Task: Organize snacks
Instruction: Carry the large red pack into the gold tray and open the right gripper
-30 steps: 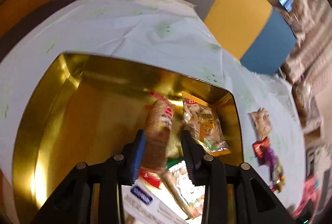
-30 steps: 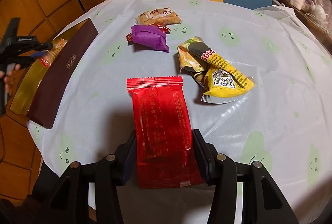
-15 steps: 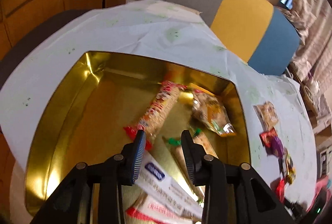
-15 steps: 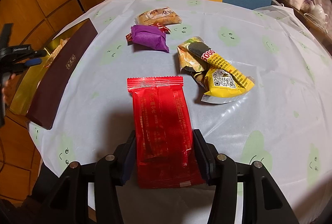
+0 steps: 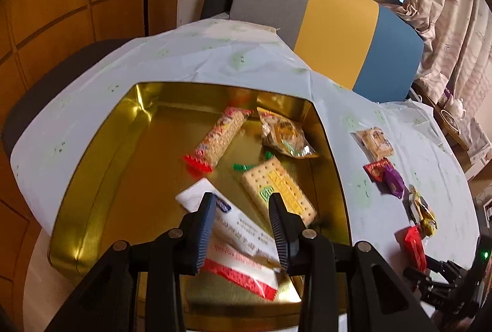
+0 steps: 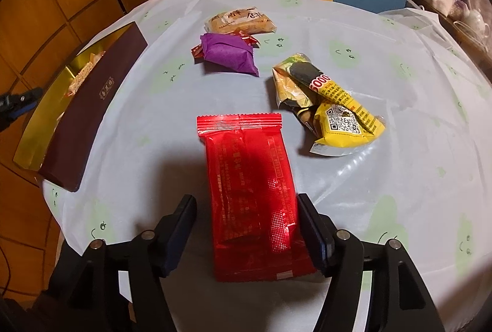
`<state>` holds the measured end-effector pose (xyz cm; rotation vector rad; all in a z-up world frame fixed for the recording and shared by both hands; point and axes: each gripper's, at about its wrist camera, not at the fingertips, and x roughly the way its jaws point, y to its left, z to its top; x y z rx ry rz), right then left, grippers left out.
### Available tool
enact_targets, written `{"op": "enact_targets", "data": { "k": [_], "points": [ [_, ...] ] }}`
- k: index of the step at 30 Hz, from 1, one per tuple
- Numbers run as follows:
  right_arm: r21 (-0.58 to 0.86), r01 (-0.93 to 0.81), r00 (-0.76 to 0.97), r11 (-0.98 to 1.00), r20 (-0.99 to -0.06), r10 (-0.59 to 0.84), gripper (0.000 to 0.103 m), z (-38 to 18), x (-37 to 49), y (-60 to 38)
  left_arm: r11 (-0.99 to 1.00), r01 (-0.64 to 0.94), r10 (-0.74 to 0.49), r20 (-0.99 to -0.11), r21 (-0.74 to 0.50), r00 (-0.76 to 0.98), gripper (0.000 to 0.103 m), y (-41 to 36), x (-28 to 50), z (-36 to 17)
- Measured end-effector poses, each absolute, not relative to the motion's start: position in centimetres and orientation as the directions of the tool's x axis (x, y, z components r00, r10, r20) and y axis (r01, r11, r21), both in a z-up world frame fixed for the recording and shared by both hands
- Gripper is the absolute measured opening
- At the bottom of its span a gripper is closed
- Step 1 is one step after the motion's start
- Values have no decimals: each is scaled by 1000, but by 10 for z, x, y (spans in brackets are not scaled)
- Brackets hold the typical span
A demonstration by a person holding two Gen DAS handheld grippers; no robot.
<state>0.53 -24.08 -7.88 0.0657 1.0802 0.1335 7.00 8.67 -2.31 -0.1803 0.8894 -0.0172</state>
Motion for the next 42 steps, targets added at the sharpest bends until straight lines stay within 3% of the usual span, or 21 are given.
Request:
{"op": "enact_targets", "data": {
  "k": [7,9,10,25,29,42],
  "points": [
    [256,3,441,967,-868,228,67,-77,12,-260,985,-71,-80,-780,-158,621,36,87,59,-28],
    [278,23,440,960,-865,241,65,-76,13,-263,984,-76,-83,-783,-164,617,36,89,56,-30],
    [277,28,441,960,-866,237,58,-76,14,-263,984,-77,-82,-783,-164,617,36,90,55,-30],
    [63,-78,457,995,-885,92,49,-80,9,-242,977,-120,-64,-776,-178,628,36,110,51,-30],
    [167,-44,446,985,-879,169,44,-76,12,-250,974,-129,-61,-771,-183,634,36,118,48,-28],
    [363,-93,440,927,-820,365,44,-54,20,-214,968,-186,-3,-747,-169,665,36,138,39,-17]
  ]
}}
